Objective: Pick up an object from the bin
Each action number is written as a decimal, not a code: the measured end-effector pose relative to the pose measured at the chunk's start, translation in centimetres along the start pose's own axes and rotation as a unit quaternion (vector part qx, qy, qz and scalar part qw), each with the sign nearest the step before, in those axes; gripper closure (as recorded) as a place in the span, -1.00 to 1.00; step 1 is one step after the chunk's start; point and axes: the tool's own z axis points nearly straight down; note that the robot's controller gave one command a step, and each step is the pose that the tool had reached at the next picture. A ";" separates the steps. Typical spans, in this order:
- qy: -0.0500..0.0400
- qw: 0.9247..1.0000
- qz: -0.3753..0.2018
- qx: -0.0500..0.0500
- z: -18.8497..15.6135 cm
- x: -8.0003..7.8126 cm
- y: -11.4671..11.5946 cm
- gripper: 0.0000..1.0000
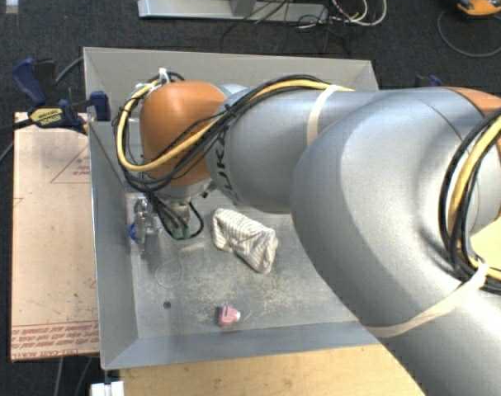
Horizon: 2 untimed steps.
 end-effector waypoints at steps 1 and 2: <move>0.000 1.000 0.000 0.000 0.0 0.0 0.0 1.00; 0.000 1.000 0.000 0.000 -0.1 0.0 0.0 1.00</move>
Offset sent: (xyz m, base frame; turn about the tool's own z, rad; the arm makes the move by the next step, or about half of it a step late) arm 0.0002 0.0001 0.0107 0.0000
